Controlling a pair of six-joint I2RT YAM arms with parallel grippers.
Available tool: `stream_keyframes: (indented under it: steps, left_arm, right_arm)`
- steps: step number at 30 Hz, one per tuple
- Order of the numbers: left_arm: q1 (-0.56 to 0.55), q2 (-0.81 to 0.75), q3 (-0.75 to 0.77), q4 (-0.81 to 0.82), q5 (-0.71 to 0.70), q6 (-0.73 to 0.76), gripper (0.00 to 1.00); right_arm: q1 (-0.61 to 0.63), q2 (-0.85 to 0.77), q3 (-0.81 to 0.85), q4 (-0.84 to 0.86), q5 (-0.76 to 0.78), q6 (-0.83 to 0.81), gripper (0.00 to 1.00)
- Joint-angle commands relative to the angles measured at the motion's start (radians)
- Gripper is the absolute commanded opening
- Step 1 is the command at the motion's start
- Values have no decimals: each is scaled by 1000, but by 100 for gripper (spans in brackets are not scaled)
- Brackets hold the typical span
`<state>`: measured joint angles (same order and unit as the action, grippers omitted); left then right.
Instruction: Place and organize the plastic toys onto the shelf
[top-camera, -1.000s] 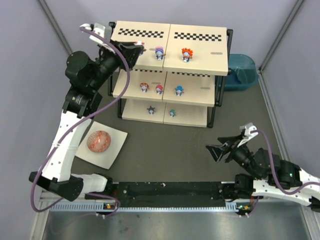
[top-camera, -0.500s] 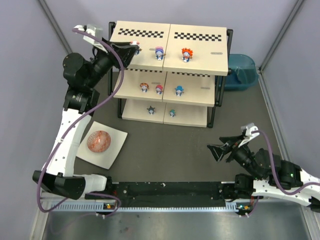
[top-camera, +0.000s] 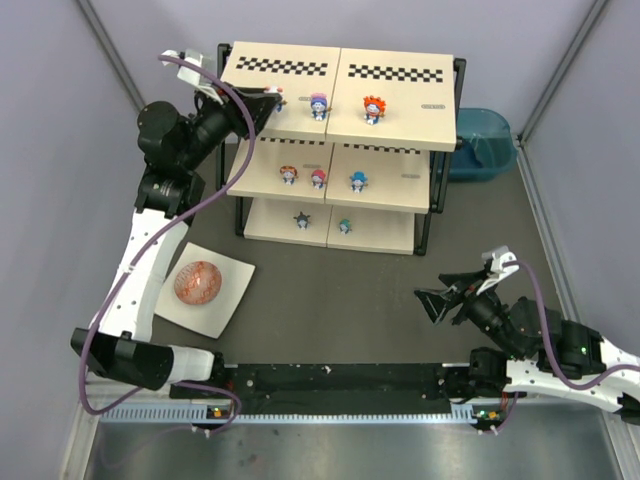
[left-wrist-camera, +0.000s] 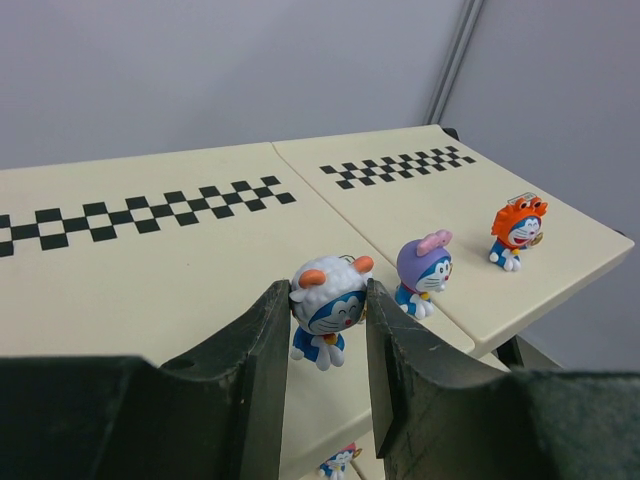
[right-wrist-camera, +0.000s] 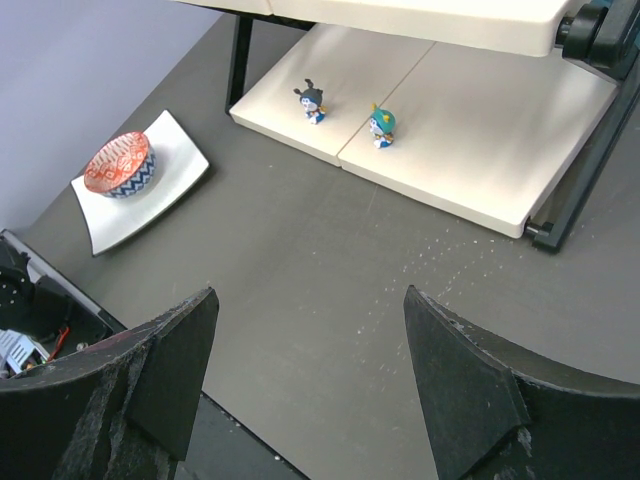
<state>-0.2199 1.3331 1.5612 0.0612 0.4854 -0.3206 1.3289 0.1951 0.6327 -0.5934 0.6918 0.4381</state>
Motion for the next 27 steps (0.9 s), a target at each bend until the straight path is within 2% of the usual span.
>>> stream_keyframes:
  steps: [1,27]
  left_arm:
    - [10,3,3,63,-8,8,0]
    - [21,5,-24,32,-91,15,0]
  right_arm:
    - [13,-13,4,7,9,-2,76]
    - [13,-16,10,-5,12,4,77]
